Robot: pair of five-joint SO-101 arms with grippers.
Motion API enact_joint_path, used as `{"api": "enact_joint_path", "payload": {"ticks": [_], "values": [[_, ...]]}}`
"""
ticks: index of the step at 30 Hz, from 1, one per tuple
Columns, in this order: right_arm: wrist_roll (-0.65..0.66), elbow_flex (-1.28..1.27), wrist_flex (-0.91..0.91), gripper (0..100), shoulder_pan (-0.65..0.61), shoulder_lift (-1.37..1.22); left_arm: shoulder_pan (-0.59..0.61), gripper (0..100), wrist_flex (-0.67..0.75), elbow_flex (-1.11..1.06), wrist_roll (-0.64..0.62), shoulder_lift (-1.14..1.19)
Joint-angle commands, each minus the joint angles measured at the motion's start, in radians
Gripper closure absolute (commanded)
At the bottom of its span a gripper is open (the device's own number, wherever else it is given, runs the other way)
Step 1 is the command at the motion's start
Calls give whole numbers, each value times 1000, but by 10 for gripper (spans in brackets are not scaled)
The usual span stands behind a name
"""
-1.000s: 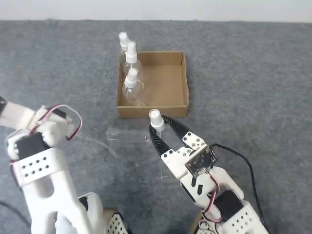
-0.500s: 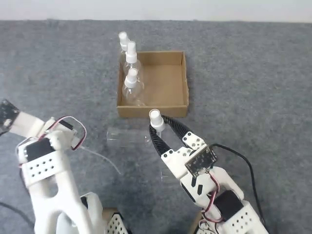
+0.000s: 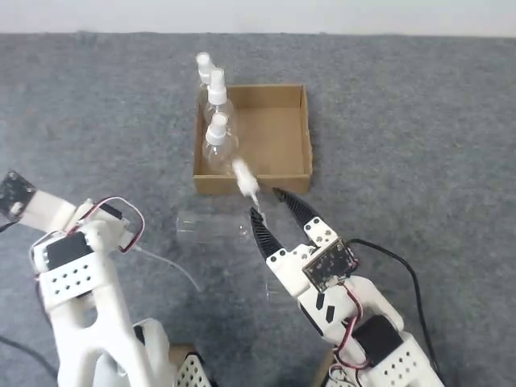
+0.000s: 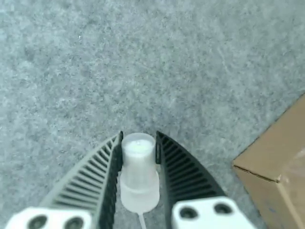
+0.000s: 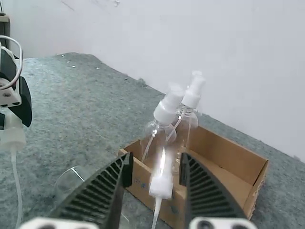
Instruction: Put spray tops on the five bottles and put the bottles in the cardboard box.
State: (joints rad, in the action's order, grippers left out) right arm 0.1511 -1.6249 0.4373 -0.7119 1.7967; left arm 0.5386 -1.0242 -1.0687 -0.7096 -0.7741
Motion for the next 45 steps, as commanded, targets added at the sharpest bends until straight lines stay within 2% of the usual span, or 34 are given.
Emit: {"api": "enact_joint_path", "payload": {"ticks": [1, 3, 9, 17, 33, 41, 45], "values": [[6, 64, 12, 800, -8, 7, 3, 987, 31, 13, 8, -37], [6, 84, 28, 787, -5, 7, 3, 987, 31, 13, 8, -37], [11, 269, 245, 826, -2, 7, 3, 987, 51, -7, 8, -37], [15, 293, 335, 837, -1, 7, 5, 987, 77, -18, 8, -37], [230, 339, 650, 837, -1, 5, 5, 987, 80, -18, 8, -37], [281, 341, 688, 837, 85, -15, 5, 987, 80, -18, 8, -37], [321, 388, 688, 837, 91, -163, 5, 987, 80, -16, 8, -37]]}}
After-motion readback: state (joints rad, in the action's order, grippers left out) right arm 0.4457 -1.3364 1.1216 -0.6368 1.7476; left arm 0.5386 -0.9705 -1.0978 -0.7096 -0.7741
